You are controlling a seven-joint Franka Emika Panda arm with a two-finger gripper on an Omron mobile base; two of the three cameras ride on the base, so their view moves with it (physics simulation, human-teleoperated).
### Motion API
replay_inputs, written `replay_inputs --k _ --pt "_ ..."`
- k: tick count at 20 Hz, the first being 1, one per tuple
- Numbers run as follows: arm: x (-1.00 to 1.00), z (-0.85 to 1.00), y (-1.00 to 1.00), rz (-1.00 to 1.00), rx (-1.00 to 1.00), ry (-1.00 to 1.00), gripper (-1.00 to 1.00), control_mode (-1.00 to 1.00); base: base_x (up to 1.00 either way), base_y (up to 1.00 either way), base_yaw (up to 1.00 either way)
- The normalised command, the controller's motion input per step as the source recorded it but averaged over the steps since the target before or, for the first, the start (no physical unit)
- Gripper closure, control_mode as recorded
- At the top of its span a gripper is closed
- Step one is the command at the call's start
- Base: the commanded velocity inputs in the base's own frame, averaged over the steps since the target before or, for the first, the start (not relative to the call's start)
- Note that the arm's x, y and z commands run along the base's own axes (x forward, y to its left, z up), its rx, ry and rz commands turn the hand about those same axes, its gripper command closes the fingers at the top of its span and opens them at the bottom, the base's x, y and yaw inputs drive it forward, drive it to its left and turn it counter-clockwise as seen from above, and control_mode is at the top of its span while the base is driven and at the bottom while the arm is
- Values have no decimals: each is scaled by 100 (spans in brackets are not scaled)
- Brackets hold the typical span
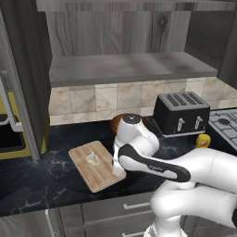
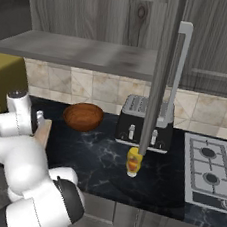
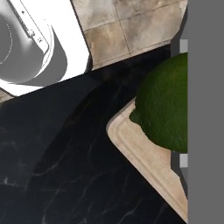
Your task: Open the cabinet. Place the bowl and condiment on the counter. Then place the lime and garlic on the cutting board.
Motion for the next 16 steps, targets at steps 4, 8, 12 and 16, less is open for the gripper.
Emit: replay_inputs --k 4,8,12,16 --pt "26 -7 0 27 1 1 100 -100 0 0 0" --pt "20 -18 0 26 0 4 100 -100 0 0 0" --pt "19 -23 0 26 0 4 100 -100 0 0 0" --pt "25 -24 0 24 0 2 100 -100 0 0 0"
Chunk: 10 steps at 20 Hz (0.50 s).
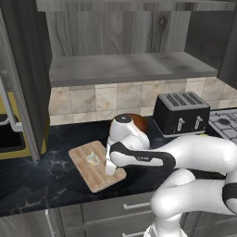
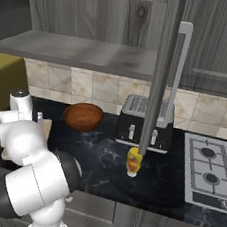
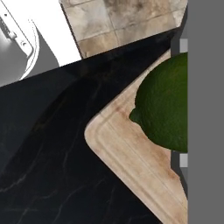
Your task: Open the cabinet. Place the bowl and condiment on the counter. Then place the lime and garlic on the cutting board.
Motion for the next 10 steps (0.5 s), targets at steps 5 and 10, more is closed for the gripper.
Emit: replay_inputs --k 5,10 --pt "26 -21 0 24 0 1 100 -100 0 0 0" --pt "24 -24 0 24 0 0 100 -100 0 0 0"
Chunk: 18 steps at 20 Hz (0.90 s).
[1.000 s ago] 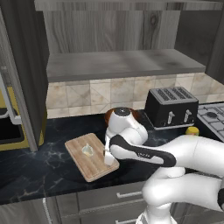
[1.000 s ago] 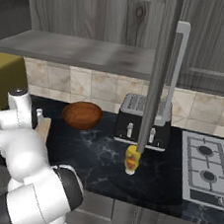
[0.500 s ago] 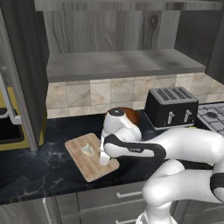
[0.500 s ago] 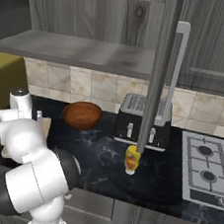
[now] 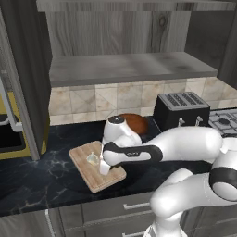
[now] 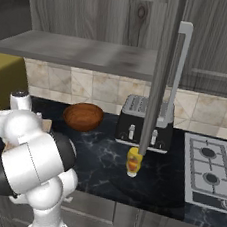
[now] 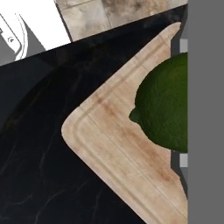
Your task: Open the cabinet. Place the bowl and condiment on the counter. Then place the lime and garlic on the cutting board.
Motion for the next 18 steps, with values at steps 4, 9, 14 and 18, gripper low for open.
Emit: replay_inputs --k 4,9,14,18 --pt "21 -25 0 24 0 0 100 -100 0 0 0" --pt "19 -24 -5 24 0 0 100 -100 0 0 0" --pt "11 -22 -18 25 0 0 100 -100 0 0 0" --pt "3 -19 -27 25 0 0 100 -100 0 0 0"
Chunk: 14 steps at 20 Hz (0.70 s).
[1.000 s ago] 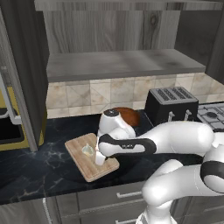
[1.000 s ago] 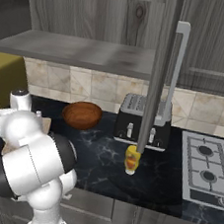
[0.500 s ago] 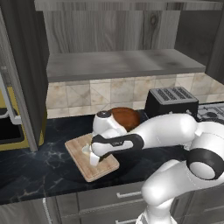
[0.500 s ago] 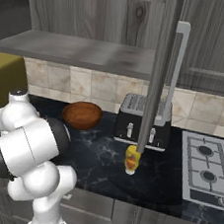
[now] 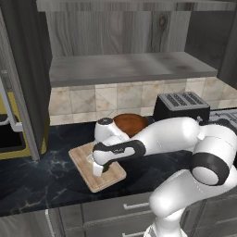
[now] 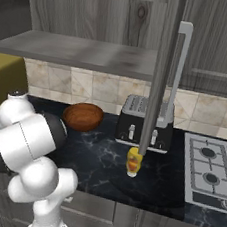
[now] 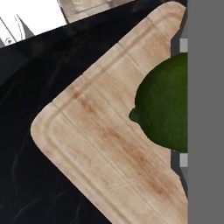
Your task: Open the cabinet. Place the bowl and condiment on the counter. Then place the lime and garlic on the cutting board.
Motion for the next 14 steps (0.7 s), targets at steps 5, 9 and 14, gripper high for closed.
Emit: replay_inputs --k 5,9,14 --pt "0 -14 -38 25 0 0 100 -100 0 0 0" --pt "0 -13 -48 25 1 0 100 -100 0 0 0" --pt "0 -15 -38 24 0 0 -100 -100 0 0 0"
